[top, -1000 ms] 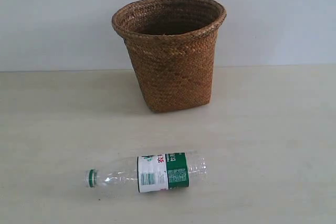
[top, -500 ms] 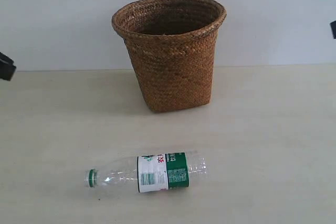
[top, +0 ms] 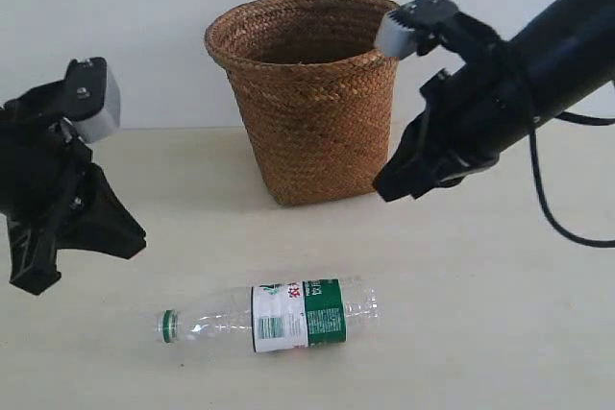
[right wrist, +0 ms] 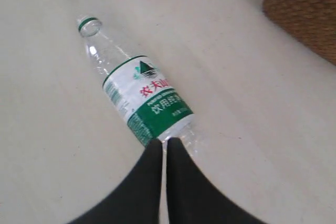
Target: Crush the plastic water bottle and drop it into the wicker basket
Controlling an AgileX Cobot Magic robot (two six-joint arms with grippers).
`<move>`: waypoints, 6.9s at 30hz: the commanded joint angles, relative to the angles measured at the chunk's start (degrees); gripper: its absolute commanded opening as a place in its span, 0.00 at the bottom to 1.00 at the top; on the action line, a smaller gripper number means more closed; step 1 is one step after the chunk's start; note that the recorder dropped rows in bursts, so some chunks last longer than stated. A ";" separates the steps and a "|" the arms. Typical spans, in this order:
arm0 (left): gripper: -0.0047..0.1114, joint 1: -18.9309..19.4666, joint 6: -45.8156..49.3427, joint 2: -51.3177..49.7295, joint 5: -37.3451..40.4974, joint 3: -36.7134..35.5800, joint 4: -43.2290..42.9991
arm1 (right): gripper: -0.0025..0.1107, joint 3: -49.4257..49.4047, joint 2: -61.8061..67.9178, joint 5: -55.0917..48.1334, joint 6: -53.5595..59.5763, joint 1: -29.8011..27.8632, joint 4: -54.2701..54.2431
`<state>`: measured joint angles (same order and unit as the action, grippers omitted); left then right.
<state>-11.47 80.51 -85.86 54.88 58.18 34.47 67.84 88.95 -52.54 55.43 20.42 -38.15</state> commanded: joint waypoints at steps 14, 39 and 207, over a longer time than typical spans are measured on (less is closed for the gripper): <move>0.69 -2.59 8.47 -11.19 -3.45 -1.43 -1.80 | 0.02 1.52 7.14 1.81 -0.15 5.39 -0.15; 0.61 -7.27 12.05 -22.97 -14.99 -1.52 -3.42 | 0.02 1.52 8.85 1.22 -2.45 5.39 -0.65; 0.08 -7.15 7.25 -20.14 -12.64 -1.52 -5.80 | 0.02 26.46 21.57 -17.42 -31.35 10.54 17.51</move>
<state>-18.64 87.98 -107.18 41.35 56.91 28.32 95.47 114.31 -69.75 23.33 33.14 -21.49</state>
